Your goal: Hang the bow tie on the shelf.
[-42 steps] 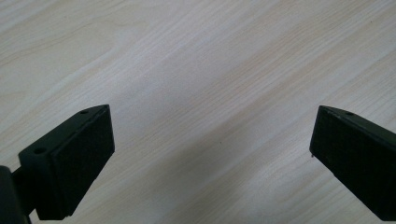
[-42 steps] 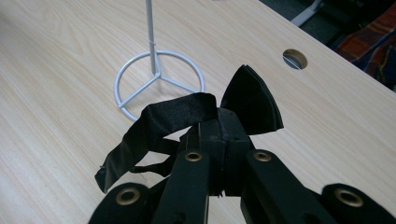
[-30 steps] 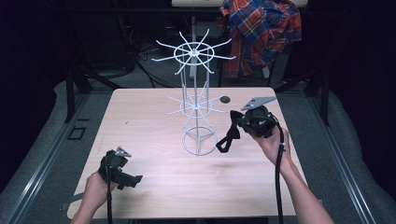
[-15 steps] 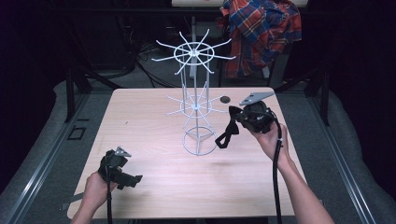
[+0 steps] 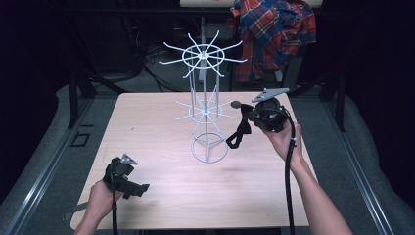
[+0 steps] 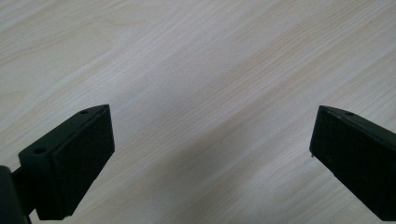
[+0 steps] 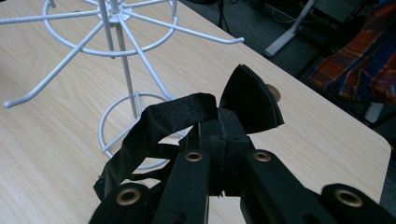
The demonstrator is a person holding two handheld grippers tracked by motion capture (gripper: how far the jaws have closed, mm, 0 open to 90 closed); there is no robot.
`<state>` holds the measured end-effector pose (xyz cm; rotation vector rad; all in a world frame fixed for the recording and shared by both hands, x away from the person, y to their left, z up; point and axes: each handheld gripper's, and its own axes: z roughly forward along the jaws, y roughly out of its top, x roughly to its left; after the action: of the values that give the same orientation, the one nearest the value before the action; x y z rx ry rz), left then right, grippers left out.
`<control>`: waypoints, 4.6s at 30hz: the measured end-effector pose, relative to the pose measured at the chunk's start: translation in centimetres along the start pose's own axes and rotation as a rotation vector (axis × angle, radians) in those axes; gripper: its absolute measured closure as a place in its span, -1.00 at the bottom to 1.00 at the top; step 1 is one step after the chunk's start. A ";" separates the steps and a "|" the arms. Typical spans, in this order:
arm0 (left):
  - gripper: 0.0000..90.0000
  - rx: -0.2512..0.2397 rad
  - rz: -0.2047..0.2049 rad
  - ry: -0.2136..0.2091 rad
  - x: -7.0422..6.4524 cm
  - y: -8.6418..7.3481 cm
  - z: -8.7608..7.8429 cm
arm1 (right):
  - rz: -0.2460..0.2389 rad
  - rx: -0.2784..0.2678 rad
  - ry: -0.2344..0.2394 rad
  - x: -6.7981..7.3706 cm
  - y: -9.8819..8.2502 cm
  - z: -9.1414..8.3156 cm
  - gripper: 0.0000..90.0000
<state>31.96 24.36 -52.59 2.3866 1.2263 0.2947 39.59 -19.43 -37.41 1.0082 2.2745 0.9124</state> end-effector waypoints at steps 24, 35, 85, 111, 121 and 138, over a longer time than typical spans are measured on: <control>-1.00 0.005 0.000 -0.007 0.0 0.0 0.0 | -0.006 0.017 -0.003 -0.1 1.5 1.7 1.00; -1.00 0.010 0.000 -0.008 0.1 0.0 0.1 | -0.004 0.035 -0.001 0.0 2.0 2.9 1.00; -1.00 0.013 0.004 -0.009 0.0 0.1 0.1 | 0.119 0.083 0.149 -0.5 -1.8 7.0 0.84; -1.00 0.009 0.011 -0.004 -0.2 0.3 0.0 | 0.097 0.140 0.167 -0.9 -3.8 0.6 -0.50; -1.00 0.009 0.013 0.001 -0.3 0.3 0.1 | 0.053 0.175 0.168 0.4 -6.2 -1.8 -0.68; -1.00 0.018 0.021 -0.003 -0.4 0.3 0.2 | 0.048 0.225 0.150 2.5 -12.5 -3.0 -0.82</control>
<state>32.05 23.84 -52.56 2.4155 1.2081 0.2881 30.46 -24.93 -44.98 1.1266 2.5330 0.7868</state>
